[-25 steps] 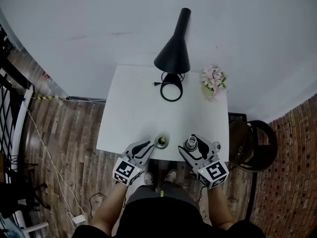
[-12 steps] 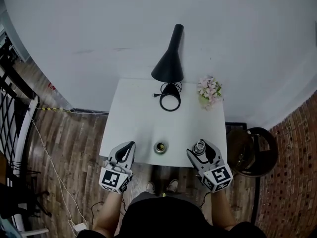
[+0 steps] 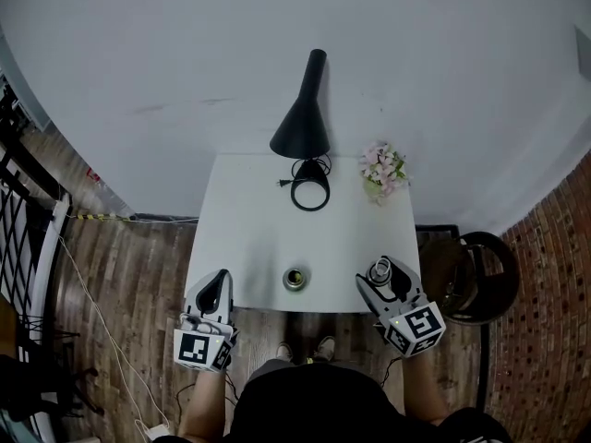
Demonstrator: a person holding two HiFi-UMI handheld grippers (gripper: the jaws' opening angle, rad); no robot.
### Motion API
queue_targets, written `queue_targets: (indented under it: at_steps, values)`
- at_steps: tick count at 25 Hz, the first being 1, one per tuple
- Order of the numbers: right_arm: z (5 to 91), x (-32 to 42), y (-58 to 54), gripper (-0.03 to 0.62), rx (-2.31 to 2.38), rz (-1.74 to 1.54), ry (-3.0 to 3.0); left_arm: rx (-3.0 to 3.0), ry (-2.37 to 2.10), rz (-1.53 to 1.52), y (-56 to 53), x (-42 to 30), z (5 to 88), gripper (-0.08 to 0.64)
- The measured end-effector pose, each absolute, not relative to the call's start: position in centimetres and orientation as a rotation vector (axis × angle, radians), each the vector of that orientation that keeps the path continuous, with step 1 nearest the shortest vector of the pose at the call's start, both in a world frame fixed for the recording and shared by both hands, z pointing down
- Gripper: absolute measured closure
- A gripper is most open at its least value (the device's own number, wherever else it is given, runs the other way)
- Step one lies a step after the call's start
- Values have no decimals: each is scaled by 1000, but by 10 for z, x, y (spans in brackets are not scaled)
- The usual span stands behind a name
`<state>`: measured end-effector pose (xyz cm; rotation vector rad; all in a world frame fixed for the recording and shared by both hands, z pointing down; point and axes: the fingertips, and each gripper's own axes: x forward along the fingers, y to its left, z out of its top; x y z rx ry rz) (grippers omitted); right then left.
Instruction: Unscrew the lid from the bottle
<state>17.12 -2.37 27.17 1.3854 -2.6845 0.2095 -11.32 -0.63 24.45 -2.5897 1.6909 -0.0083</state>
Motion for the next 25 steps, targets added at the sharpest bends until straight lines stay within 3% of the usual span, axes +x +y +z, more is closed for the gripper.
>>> queue_targets:
  at_steps: [25]
  values:
    - [237,128,-39,316,1352,65,-2732,-2605,1670,22,-22,-123,242,537]
